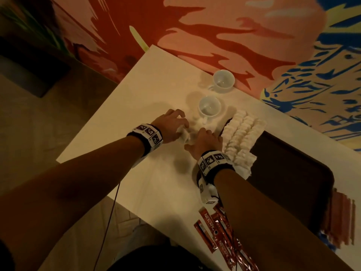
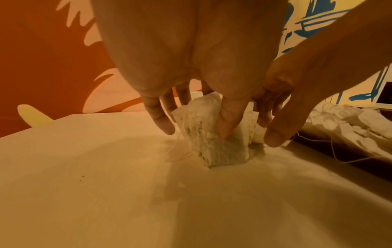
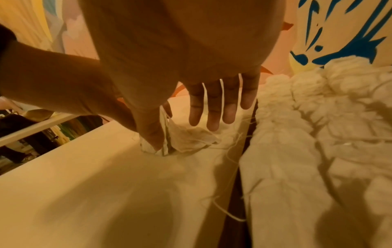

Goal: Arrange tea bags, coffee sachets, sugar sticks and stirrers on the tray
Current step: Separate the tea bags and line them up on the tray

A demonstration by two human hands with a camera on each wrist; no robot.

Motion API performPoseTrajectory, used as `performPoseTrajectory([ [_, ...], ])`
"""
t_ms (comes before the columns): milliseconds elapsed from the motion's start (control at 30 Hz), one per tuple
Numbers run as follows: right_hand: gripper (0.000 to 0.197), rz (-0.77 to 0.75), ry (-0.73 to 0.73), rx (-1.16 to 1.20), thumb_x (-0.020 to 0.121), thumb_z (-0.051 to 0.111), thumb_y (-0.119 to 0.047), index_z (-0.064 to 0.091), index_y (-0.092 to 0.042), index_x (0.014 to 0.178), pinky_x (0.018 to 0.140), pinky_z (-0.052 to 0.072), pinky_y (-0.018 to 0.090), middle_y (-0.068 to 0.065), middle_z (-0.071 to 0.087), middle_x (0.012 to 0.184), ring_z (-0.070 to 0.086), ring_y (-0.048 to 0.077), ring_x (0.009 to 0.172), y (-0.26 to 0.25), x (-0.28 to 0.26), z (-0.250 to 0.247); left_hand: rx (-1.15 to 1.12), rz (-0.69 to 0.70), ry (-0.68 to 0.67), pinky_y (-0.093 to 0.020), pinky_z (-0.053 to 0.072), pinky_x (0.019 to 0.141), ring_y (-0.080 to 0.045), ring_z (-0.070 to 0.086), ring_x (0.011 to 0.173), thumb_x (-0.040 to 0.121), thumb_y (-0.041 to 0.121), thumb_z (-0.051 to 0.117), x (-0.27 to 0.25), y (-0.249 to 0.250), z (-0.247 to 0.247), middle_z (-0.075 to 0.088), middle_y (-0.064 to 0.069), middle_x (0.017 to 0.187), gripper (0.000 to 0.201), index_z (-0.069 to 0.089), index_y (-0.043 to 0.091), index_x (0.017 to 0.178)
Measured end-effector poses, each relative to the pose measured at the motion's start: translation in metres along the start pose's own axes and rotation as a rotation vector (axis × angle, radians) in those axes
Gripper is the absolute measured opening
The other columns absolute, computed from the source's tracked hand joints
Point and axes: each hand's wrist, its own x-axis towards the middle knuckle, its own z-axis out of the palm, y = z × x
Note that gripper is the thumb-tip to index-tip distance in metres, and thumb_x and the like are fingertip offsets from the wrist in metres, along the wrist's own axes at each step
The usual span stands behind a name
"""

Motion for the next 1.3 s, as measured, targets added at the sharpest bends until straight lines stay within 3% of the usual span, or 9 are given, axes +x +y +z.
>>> performPoseTrajectory([
  [233, 0.033, 0.002, 0.031, 0.031, 0.088, 0.059, -0.041, 0.067, -0.02, 0.113, 0.105, 0.039, 0.043, 0.006, 0.065, 0.12, 0.053, 0.033, 0.121, 0.0, 0.005, -0.003, -0.045, 0.017, 0.011, -0.034, 0.037, 0.105, -0.025, 0.049, 0.118, 0.095, 0.026, 0.063, 0.002, -0.006, -0.004, 0.051, -0.003, 0.134, 0.025, 0.066, 0.021, 0.119],
  [367, 0.019, 0.063, 0.058, 0.376, 0.082, 0.064, -0.036, 0.062, -0.018, 0.076, 0.076, 0.051, 0.035, 0.003, 0.064, 0.081, 0.061, 0.027, 0.083, 0.011, -0.012, -0.027, -0.158, -0.059, 0.048, -0.04, 0.043, 0.098, -0.024, 0.053, 0.111, 0.092, 0.037, 0.061, -0.012, -0.005, -0.014, 0.061, 0.001, 0.119, 0.022, 0.065, 0.023, 0.108],
  [467, 0.04, 0.031, 0.124, 0.629, 0.085, 0.068, -0.028, 0.041, -0.019, 0.057, 0.057, 0.032, 0.031, -0.003, 0.044, 0.058, 0.044, 0.015, 0.058, 0.025, -0.027, -0.043, -0.304, -0.127, 0.123, -0.036, 0.046, 0.082, -0.024, 0.059, 0.101, 0.092, 0.035, 0.065, -0.03, -0.001, -0.023, 0.066, 0.0, 0.107, 0.018, 0.065, 0.022, 0.105],
  [600, 0.04, -0.046, 0.118, 0.89, 0.088, 0.062, -0.01, 0.038, -0.015, 0.057, 0.063, 0.03, 0.032, -0.003, 0.037, 0.057, 0.035, 0.016, 0.059, 0.04, -0.048, -0.063, -0.484, -0.13, 0.136, -0.035, 0.045, 0.074, -0.02, 0.059, 0.09, 0.094, 0.029, 0.067, -0.061, 0.02, -0.047, 0.064, 0.004, 0.098, 0.013, 0.064, 0.02, 0.103],
  [833, 0.034, -0.003, -0.054, 1.127, 0.08, 0.058, -0.009, 0.056, -0.023, 0.049, 0.076, 0.047, 0.042, -0.005, 0.055, 0.061, 0.052, 0.024, 0.08, 0.063, -0.097, -0.085, -0.774, -0.023, 0.025, -0.026, 0.052, 0.065, -0.011, 0.064, 0.07, 0.092, 0.021, 0.07, -0.112, 0.092, -0.089, 0.068, -0.004, 0.088, 0.012, 0.067, 0.013, 0.1],
  [1000, 0.019, -0.081, -0.201, 1.244, 0.098, 0.051, -0.015, 0.066, -0.004, 0.094, 0.073, 0.053, 0.035, 0.011, 0.063, 0.084, 0.059, 0.024, 0.085, 0.083, -0.145, -0.099, -0.8, 0.089, -0.05, -0.022, 0.048, 0.064, -0.009, 0.059, 0.069, 0.091, 0.013, 0.07, -0.126, 0.151, -0.102, 0.065, -0.015, 0.087, 0.015, 0.065, 0.001, 0.099],
  [1133, 0.058, -0.064, -0.267, 1.369, 0.086, 0.063, -0.028, 0.056, 0.011, 0.128, 0.089, 0.052, 0.044, 0.029, 0.061, 0.115, 0.057, 0.036, 0.106, 0.105, -0.18, -0.112, -0.766, 0.137, -0.07, -0.019, 0.046, 0.062, -0.006, 0.057, 0.066, 0.092, 0.014, 0.07, -0.129, 0.191, -0.103, 0.063, -0.005, 0.078, 0.011, 0.065, 0.004, 0.094],
  [1200, 0.046, -0.059, -0.311, 1.418, 0.1, 0.051, -0.035, 0.061, -0.005, 0.134, 0.101, 0.048, 0.055, 0.024, 0.063, 0.133, 0.061, 0.039, 0.118, 0.119, -0.193, -0.114, -0.764, 0.166, -0.057, -0.024, 0.047, 0.065, -0.01, 0.06, 0.07, 0.093, 0.017, 0.07, -0.131, 0.207, -0.103, 0.066, -0.016, 0.084, 0.017, 0.065, 0.002, 0.097],
  [1300, 0.055, -0.141, -0.376, 1.49, 0.095, 0.045, -0.061, 0.061, -0.027, 0.136, 0.107, 0.046, 0.056, 0.008, 0.068, 0.132, 0.063, 0.031, 0.123, 0.142, -0.213, -0.115, -0.8, 0.205, -0.034, -0.028, 0.049, 0.068, -0.016, 0.063, 0.077, 0.094, 0.02, 0.07, -0.136, 0.232, -0.106, 0.07, -0.018, 0.095, 0.02, 0.069, 0.003, 0.103],
])
